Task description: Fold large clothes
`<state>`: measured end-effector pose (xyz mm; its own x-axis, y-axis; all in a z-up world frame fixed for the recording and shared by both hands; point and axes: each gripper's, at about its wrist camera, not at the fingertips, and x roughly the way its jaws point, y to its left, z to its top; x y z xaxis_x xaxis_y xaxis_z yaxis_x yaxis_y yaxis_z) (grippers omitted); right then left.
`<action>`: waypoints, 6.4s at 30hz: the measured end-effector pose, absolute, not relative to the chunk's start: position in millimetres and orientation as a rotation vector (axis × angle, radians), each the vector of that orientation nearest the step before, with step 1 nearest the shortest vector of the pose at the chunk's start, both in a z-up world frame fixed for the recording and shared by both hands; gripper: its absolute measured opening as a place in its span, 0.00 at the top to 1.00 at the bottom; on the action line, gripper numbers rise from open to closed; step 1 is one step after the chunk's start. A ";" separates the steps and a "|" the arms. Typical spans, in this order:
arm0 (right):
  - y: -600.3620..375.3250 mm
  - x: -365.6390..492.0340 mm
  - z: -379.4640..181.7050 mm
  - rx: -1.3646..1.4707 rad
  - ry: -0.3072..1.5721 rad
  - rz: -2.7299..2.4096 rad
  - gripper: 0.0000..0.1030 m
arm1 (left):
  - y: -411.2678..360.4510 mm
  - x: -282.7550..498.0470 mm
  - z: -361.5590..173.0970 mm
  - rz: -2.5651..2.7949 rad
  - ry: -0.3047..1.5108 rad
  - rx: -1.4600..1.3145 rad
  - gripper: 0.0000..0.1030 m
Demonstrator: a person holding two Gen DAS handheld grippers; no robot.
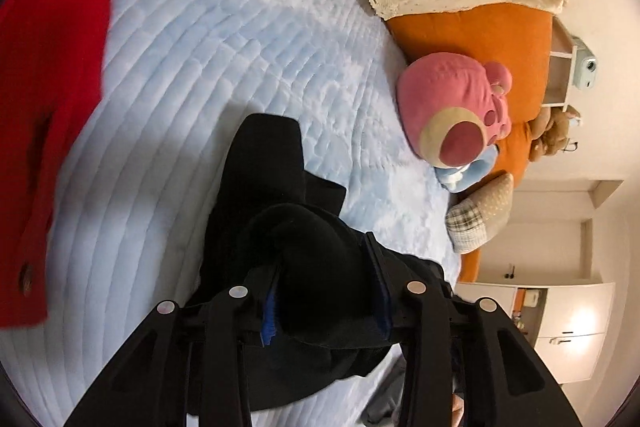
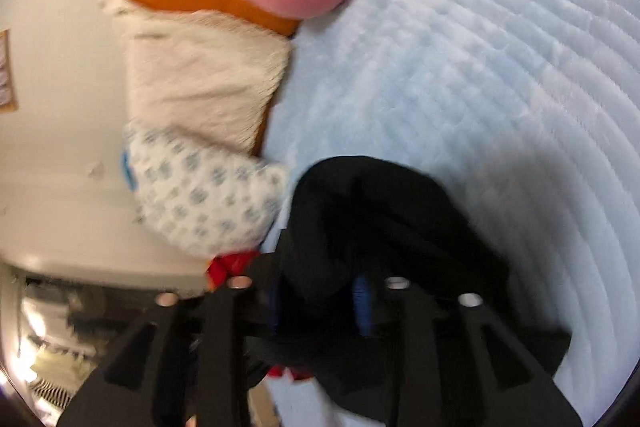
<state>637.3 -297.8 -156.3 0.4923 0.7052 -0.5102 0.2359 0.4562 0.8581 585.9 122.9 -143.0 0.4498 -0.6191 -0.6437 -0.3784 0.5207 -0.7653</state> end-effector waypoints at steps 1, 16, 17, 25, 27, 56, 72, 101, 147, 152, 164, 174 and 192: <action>-297.1 639.3 -158.5 1.102 1.055 0.360 0.50 | 122.0 589.6 -144.3 -0.178 1.149 -1.076 0.60; -266.3 608.6 -46.0 0.497 0.907 0.601 0.25 | 111.5 550.2 -30.3 -0.208 0.938 -0.790 0.08; -249.4 607.5 -52.4 0.425 0.937 0.616 0.51 | 96.5 558.5 -26.3 -0.218 0.929 -0.704 0.08; -188.8 598.0 -112.2 0.026 0.955 0.509 0.58 | 23.7 629.1 -98.9 -0.182 1.074 -0.468 0.08; -189.3 606.3 -122.2 0.017 0.950 0.514 0.49 | 21.0 640.7 -122.4 -0.140 1.124 -0.402 0.08; -262.8 628.0 -150.5 0.240 0.989 0.404 0.55 | 3.9 559.3 -156.3 -0.185 1.065 -0.194 0.09; -340.3 506.7 -187.8 0.917 1.316 0.564 0.21 | 78.9 460.0 -165.6 -0.252 1.227 -0.925 0.07; -286.8 612.2 -201.3 0.835 1.206 0.465 0.17 | 77.4 568.0 -216.9 -0.285 1.168 -0.926 0.03; -692.0 353.1 73.3 0.642 0.681 0.325 0.77 | -367.5 450.4 37.0 -0.981 0.829 -0.507 0.56; -737.1 329.2 9.9 0.706 0.731 0.279 0.77 | -419.7 434.9 -16.6 -1.002 0.909 -0.498 0.56; -758.1 300.4 -91.0 0.835 0.786 0.323 0.76 | -434.5 417.4 -77.4 -1.010 1.029 -0.375 0.55; -736.3 320.2 -132.0 0.738 0.907 0.151 0.73 | -428.5 436.6 -136.8 -0.966 1.088 -0.415 0.48; -731.5 306.7 -131.3 0.630 0.902 0.130 0.70 | -448.3 387.2 60.8 -1.124 0.745 -0.132 0.21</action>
<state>306.7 -731.5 -131.3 0.6252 0.3613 -0.6918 0.1514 0.8134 0.5617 387.2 -448.3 60.8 0.2211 -0.8525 -0.4736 0.7682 0.4514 -0.4540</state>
